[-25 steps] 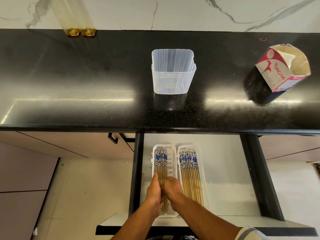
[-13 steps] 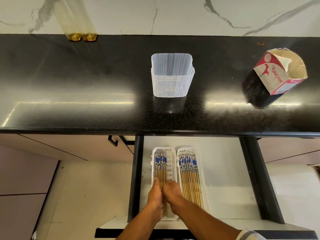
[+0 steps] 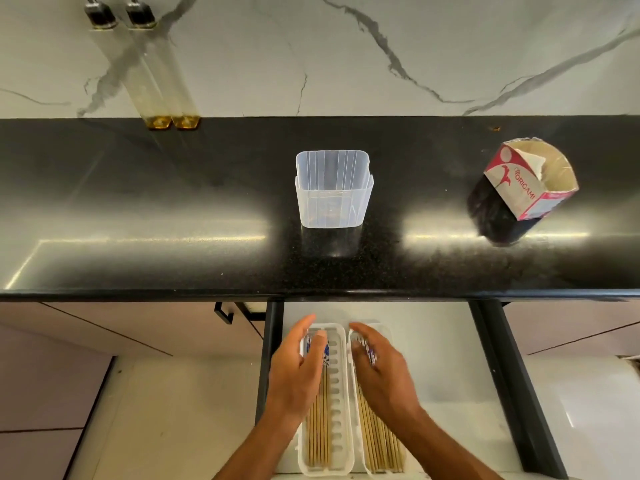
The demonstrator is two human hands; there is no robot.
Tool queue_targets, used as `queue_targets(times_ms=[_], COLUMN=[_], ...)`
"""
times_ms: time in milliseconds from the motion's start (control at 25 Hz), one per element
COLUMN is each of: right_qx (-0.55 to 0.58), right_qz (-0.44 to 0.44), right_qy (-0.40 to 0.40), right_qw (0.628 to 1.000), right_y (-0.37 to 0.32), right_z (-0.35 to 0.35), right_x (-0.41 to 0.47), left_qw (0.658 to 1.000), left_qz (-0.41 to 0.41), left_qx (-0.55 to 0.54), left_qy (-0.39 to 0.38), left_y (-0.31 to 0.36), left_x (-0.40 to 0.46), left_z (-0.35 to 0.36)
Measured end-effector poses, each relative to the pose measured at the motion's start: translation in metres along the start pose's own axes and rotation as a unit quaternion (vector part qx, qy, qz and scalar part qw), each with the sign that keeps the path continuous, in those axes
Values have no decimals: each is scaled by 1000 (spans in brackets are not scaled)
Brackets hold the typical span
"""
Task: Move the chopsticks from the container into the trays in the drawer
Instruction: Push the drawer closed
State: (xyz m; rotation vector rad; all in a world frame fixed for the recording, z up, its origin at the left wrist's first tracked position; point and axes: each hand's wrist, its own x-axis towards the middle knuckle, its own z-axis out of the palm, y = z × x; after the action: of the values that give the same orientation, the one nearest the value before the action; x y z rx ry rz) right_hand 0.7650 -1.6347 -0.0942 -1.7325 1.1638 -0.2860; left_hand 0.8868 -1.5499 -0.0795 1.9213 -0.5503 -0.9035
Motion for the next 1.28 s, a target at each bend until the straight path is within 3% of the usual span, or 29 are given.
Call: queue_targets(times_ms=[80, 200, 320, 440, 640, 840, 1280], right_qx=[-72, -174, -284, -353, -438, -468, -491], right_qz=[-85, -111, -144, -149, -180, -182, -221], right_qy=[49, 80, 50, -7, -75, -76, -11], right_qw=[993, 975, 947, 924, 877, 861, 843], right_y=[5, 44, 99, 150, 203, 218, 226], right_z=[-33, -67, -84, -96, -116, -117, -113], right_x=[-9, -31, -65, -99, -130, -130, -130], left_qw=[991, 961, 902, 868, 781, 789, 767], left_qz=[95, 147, 157, 151, 239, 214, 229], left_qx=[90, 235, 400, 468, 570, 569, 596], left_qy=[12, -10, -40, -74, -83, -91, -66], left_y=[-1, -43, -103, -141, -176, -181, -191], left_x=[-14, -38, -67, -90, -109, -106, -103], left_z=[-9, -16, -17, -21, -34, -34, -35])
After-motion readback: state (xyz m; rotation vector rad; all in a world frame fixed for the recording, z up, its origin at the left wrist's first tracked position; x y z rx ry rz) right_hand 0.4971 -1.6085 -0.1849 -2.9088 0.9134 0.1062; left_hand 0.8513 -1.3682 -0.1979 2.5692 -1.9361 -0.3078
